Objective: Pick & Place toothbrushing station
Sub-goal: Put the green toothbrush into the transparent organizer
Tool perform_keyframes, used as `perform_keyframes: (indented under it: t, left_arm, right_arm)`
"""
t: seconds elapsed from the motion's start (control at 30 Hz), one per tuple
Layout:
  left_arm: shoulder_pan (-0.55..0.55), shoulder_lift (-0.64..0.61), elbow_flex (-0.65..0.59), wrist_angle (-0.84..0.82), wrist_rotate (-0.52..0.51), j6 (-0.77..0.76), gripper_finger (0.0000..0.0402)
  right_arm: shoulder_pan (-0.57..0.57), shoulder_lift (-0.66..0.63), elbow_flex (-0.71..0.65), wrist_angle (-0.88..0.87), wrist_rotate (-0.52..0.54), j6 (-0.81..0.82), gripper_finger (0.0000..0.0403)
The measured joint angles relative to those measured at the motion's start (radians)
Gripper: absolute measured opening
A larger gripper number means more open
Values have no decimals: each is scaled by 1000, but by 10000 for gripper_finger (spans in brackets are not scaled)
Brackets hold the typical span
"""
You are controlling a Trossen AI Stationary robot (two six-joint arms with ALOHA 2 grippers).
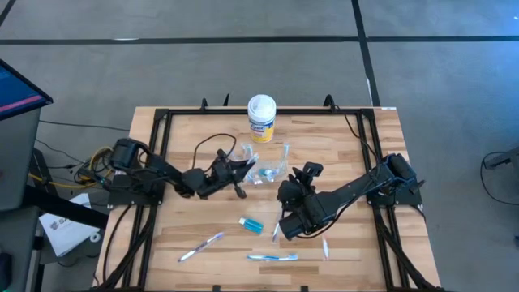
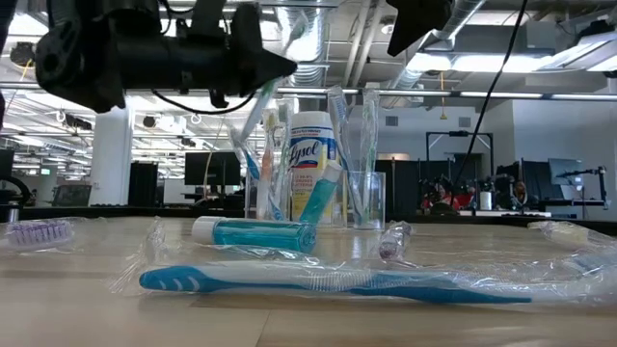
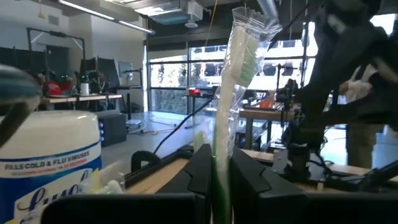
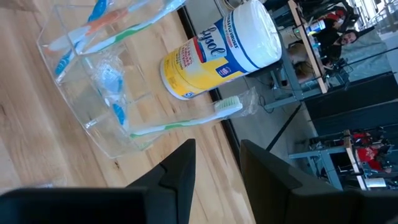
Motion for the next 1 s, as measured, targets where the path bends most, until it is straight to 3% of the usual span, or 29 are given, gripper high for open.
perform_keyframes:
  t: [0.33,1.0]
  left_arm:
    - [45,69,26,1,4,-1,21]
    - [80,70,44,1,66,-6,21]
  right_arm:
    - [0,6,0,-1,4,0,116]
    - [-2,6,0,-1,30,0,116]
